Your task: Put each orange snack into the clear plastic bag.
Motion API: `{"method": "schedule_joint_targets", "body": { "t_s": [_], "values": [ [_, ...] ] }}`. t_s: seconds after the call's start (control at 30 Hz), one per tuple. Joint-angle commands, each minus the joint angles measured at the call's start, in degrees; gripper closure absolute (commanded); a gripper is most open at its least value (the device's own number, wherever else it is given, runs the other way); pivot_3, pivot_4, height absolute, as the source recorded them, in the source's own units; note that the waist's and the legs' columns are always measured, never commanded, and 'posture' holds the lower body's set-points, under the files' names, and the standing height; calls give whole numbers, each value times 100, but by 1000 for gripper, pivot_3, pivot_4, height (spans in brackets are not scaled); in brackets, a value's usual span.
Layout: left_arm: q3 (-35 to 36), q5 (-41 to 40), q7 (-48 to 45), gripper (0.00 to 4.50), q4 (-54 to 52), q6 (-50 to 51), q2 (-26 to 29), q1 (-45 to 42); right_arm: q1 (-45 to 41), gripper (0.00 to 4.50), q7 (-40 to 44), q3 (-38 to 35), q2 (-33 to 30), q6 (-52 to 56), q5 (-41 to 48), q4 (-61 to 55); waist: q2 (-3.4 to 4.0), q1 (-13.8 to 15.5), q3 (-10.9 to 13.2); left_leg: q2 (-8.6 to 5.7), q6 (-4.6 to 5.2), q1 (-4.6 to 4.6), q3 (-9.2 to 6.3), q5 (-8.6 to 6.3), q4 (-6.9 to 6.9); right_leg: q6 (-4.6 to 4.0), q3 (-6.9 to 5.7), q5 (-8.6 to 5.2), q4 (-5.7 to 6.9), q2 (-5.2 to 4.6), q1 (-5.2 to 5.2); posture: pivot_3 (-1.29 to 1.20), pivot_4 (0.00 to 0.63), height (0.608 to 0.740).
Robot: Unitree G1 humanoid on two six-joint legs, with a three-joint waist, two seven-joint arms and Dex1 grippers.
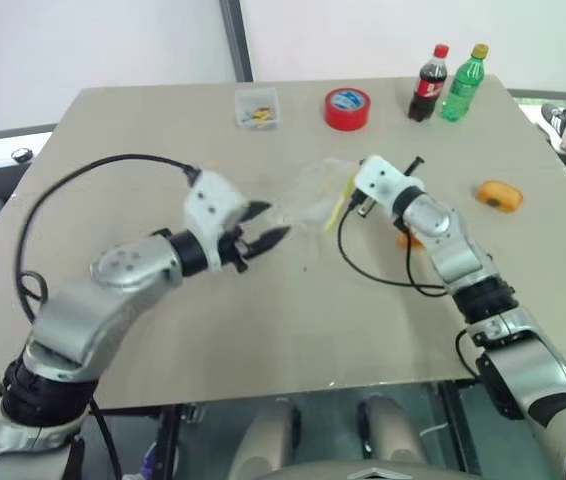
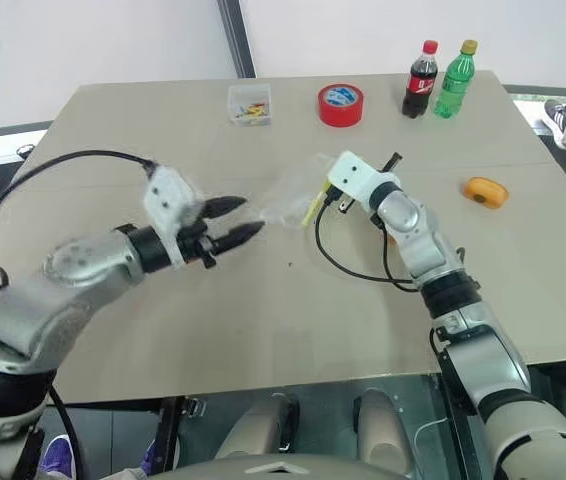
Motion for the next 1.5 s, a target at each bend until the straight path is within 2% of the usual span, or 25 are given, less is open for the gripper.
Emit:
{"method": "schedule_joint_targets", "body": {
  "t_s": [0.03, 0.17, 0.37, 0.63, 1.17, 1.2, 1.27, 1.33, 1.37, 1.5],
  "values": [
    [-274, 949, 354, 1906, -222, -421, -250, 11, -182, 4500, 148, -100, 99, 352, 111, -206, 0, -1, 0, 1, 0, 0, 0, 0, -1, 0, 0, 0, 0, 1, 0, 0, 150, 740],
    [-513, 1692, 575, 1906, -72, -298, -547, -136, -179, 4500, 290, -54, 176, 677, 124, -469, 1, -9, 1, 0, 2, -2, 1, -1, -1, 1, 0, 1, -2, 4, -2, 0, 150, 740],
    [-654, 2297, 501, 1906, 173, -353, -834, -285, -169, 4500, 463, 45, 204, 850, 56, -701, 2, -13, 2, 0, 3, -3, 0, -1, 1, 2, -2, 1, 4, 7, -4, 0, 150, 740],
    [-771, 2827, 316, 1906, 232, -553, -1173, -516, -174, 4500, 490, 93, 283, 1030, 34, -801, 2, -12, 2, 0, 2, -3, -1, -1, 4, 2, -2, 1, 7, 9, -4, 0, 150, 740],
    [-815, 3415, 61, 1906, 438, -658, -1418, -461, -126, 4500, 374, 60, 423, 1352, 1, -899, 2, -13, 2, 1, 2, -3, -3, -1, 16, 2, -2, 1, 22, 11, -5, 0, 150, 740],
    [-816, 3449, 62, 2428, 441, -677, -1431, -430, -125, 4500, 370, 57, 426, 1360, 2, -905, 3, -16, 2, 1, 2, -3, -2, -1, 17, 2, -2, 1, 23, 11, -5, 0, 150, 740],
    [-838, 3506, 25, 3080, 446, -768, -1437, -377, -127, 4500, 360, 57, 434, 1372, 3, -916, 2, -17, 2, 1, 2, -3, -3, -1, 17, 2, -2, 1, 25, 12, -6, 0, 150, 740],
    [-848, 3547, -2, 4159, 479, -870, -1455, -330, -130, 4500, 354, 60, 443, 1383, 3, -927, 3, -16, 2, 1, 2, -3, -3, -1, 18, 2, -1, 1, 27, 12, -7, 0, 150, 740],
    [-849, 3584, -2, 4467, 517, -931, -1456, -310, -128, 4500, 351, 61, 443, 1387, 2, -934, 2, -13, 2, 1, 2, -3, -3, -1, 19, 2, -1, 1, 27, 12, -7, 0, 150, 740],
    [-728, 3630, -11, 4467, 703, -1150, -1474, -294, -96, 4500, 332, 55, 431, 1391, -4, -958, 2, -11, 2, 1, 2, -3, -3, -1, 22, 2, -1, 1, 30, 12, -7, 0, 150, 740]
  ]
}}
